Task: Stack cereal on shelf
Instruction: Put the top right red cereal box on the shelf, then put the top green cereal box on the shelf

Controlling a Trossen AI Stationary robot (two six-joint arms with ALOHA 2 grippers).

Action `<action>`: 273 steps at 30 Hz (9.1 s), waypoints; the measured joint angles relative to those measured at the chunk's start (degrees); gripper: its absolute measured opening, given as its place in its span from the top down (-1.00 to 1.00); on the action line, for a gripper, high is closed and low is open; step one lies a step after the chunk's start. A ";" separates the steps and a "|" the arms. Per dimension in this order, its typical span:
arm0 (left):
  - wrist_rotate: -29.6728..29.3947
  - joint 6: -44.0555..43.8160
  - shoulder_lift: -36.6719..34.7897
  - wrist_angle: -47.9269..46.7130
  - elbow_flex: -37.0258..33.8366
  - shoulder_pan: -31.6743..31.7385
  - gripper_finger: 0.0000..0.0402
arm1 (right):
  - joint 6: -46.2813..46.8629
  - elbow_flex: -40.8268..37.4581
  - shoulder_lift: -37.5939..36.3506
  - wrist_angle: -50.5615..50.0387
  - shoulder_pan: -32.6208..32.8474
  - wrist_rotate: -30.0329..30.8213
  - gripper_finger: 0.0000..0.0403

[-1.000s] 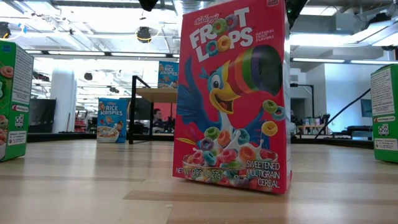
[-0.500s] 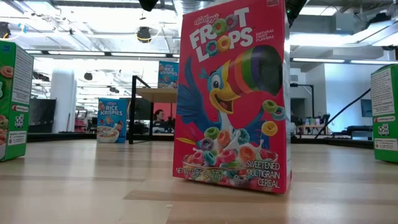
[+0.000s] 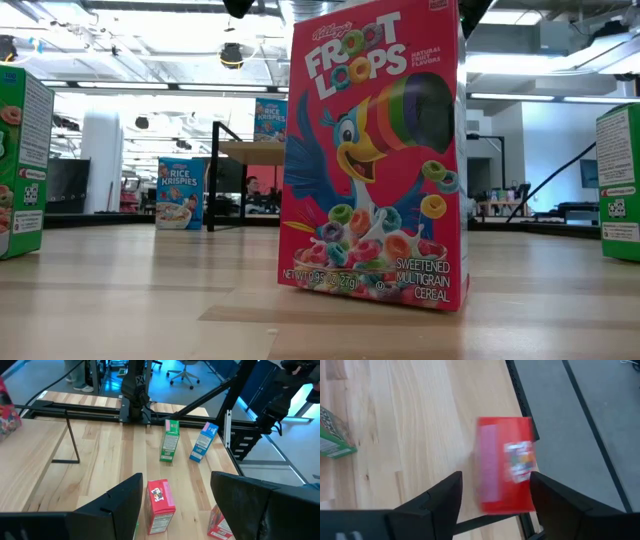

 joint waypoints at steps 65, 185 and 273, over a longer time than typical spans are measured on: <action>0.01 0.47 0.00 -2.58 0.00 -0.01 -0.12 | 19.51 -29.99 -15.06 24.94 6.99 -0.45 -0.32; -3.01 0.10 0.00 -2.55 -0.04 -0.01 -0.12 | 58.94 -29.90 0.15 39.97 14.28 24.80 -0.32; -12.27 0.04 0.00 -2.47 -0.04 0.01 -0.15 | 53.97 -29.92 -18.82 35.41 33.96 9.52 -0.32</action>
